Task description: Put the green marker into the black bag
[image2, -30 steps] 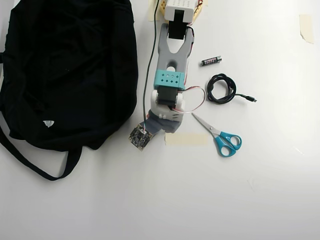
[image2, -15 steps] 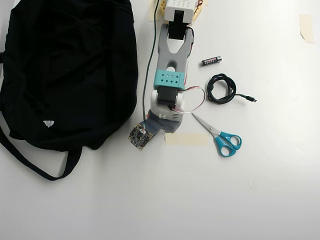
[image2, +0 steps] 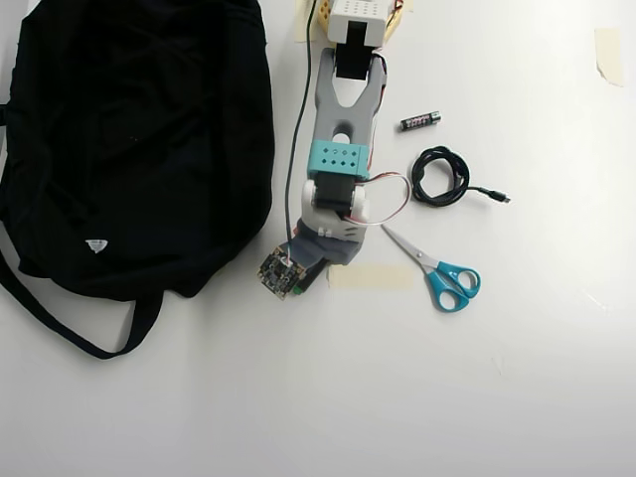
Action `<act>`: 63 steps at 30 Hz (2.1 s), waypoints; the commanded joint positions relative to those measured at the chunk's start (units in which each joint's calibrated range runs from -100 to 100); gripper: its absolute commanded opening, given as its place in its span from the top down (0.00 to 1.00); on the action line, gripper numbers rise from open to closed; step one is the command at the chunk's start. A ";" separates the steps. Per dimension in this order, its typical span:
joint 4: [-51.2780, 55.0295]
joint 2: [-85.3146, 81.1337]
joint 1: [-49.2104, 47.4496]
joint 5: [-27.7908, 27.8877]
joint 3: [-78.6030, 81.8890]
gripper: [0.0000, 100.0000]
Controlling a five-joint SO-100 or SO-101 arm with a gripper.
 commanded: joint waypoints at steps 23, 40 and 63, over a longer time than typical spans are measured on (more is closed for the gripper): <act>4.42 -0.81 -0.82 -0.03 -1.27 0.98; 16.82 -0.73 -1.04 0.39 -16.81 0.98; 20.35 -2.06 -2.54 5.37 -21.75 0.98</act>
